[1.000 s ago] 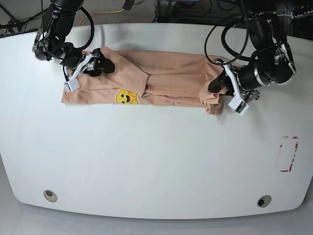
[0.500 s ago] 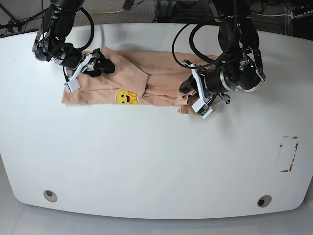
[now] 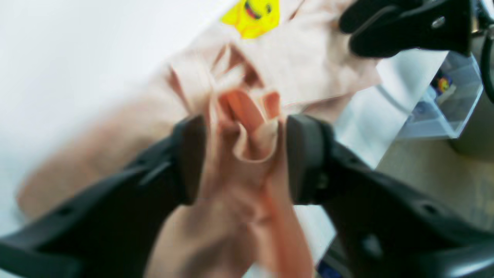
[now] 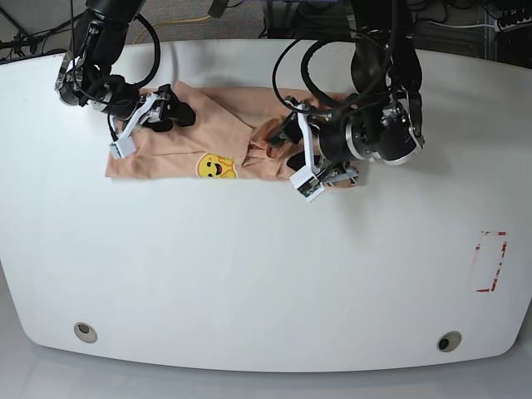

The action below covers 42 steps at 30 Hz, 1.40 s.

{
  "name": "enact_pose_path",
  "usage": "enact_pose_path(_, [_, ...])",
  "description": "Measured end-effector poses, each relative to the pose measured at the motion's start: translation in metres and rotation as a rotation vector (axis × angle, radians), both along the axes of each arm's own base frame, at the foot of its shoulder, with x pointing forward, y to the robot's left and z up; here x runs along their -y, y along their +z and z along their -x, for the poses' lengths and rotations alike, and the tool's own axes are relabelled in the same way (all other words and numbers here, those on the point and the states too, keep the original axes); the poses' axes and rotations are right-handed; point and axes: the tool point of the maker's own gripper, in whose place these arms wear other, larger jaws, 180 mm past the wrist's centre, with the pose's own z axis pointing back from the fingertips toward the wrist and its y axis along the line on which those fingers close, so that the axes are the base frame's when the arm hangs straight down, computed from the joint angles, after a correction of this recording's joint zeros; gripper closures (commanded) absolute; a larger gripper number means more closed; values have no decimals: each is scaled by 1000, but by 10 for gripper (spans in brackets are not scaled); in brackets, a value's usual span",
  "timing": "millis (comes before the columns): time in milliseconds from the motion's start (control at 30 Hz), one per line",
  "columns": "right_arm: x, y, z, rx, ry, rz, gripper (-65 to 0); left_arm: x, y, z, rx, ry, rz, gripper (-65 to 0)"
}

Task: Fold the T-shirt properly
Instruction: 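Release the folded end and regrasp the strip edges with both grippers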

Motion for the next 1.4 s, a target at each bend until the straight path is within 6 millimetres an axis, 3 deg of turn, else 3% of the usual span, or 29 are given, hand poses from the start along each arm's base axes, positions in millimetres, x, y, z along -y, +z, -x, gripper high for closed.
enact_pose_path(233, [0, 0, 0, 0, 0, 0, -423, 28, 29, -11, 90, -102, 35, -351])
enact_pose_path(300, [0, 1, -2, 5, 0, 0, -423, 22, 38, -20, 113, -66, 58, -351])
enact_pose_path(367, [0, 3, -4, 11, 2, 2, -423, 1, 41, -33, 132, 19, 55, -351])
enact_pose_path(467, [3, 7, -4, 15, 23, 47, -430, -48, 24, -40, 107, 126, -43, -351])
enact_pose_path(567, [6, 23, -8, 61, 18, 51, -431, -91, 3, -31, 61, 184, -132, -351])
enact_pose_path(700, [29, 53, -24, 173, -68, 27, -431, -116, -21, -7, -6, 183, -211, -351])
enact_pose_path(900, [65, 51, -27, 163, -162, 38, -431, -112, -29, 4, 16, 193, -115, -350])
enact_pose_path(1133, [132, 22, -14, 43, -356, -3, -431, -116, -80, 21, -167, 212, -101, -249])
enact_pose_path(1267, [142, 18, -18, 25, -381, -38, -431, -116, -86, 20, -181, 226, -78, -242])
enact_pose_path(1400, [140, 13, -18, 16, -385, -49, -431, -117, -86, 17, -171, 235, -64, -242])
